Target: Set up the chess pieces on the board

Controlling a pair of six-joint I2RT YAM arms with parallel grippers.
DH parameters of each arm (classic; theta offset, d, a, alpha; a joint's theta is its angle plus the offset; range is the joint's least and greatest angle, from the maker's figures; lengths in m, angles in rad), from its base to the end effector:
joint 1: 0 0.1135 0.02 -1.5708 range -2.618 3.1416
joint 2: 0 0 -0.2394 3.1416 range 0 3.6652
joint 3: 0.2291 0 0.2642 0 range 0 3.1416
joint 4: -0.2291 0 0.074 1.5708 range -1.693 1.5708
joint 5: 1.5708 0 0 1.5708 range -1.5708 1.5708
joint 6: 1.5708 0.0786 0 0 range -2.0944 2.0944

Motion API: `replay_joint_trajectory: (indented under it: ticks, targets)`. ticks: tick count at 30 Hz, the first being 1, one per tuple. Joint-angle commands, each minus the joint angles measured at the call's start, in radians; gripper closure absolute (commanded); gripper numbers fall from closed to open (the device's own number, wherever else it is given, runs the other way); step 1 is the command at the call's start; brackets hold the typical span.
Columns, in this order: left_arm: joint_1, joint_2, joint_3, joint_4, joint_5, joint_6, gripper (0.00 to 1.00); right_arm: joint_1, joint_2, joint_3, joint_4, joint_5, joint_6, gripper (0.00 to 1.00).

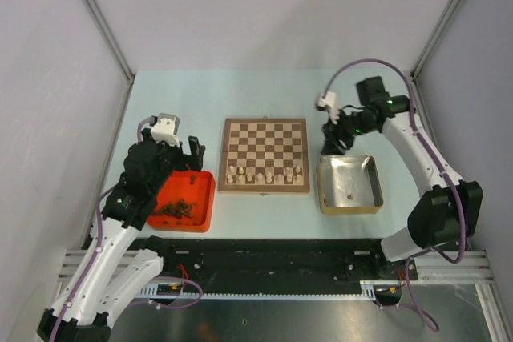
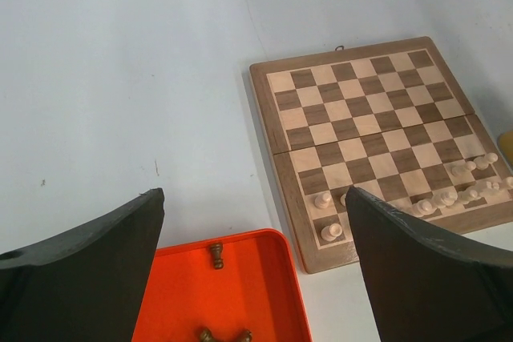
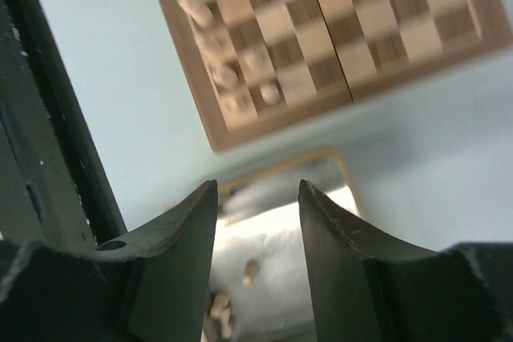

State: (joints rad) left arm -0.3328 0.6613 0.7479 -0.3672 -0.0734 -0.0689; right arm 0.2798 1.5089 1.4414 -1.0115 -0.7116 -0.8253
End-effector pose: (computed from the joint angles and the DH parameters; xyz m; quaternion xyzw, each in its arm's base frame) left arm 0.2180 -0.0692 0.3004 0.0832 0.7945 -0.0911 0.5946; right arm 0.3020 0.1402 0.2772 -0.5494 0.7294 0.2639 0.3108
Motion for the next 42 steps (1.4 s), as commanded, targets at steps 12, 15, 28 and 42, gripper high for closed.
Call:
replay_joint_trajectory:
  ticks: [12, 15, 28, 42]
  targets:
    - [0.008, 0.015, -0.007, 0.047, 0.046, 0.044, 0.00, -0.303, -0.141, -0.412, 0.057, 0.228, 0.057, 0.50]
    - [0.008, 0.015, -0.007, 0.047, 0.046, 0.044, 0.00, -0.297, -0.148, -0.455, 0.085, 0.259, 0.072, 0.50]
    - [0.008, 0.014, -0.009, 0.045, 0.055, 0.044, 0.00, -0.182, -0.130, -0.561, 0.192, 0.394, 0.149, 0.53]
    - [0.008, 0.014, -0.009, 0.047, 0.058, 0.046, 0.01, -0.139, -0.090, -0.601, 0.240, 0.437, 0.167, 0.62]
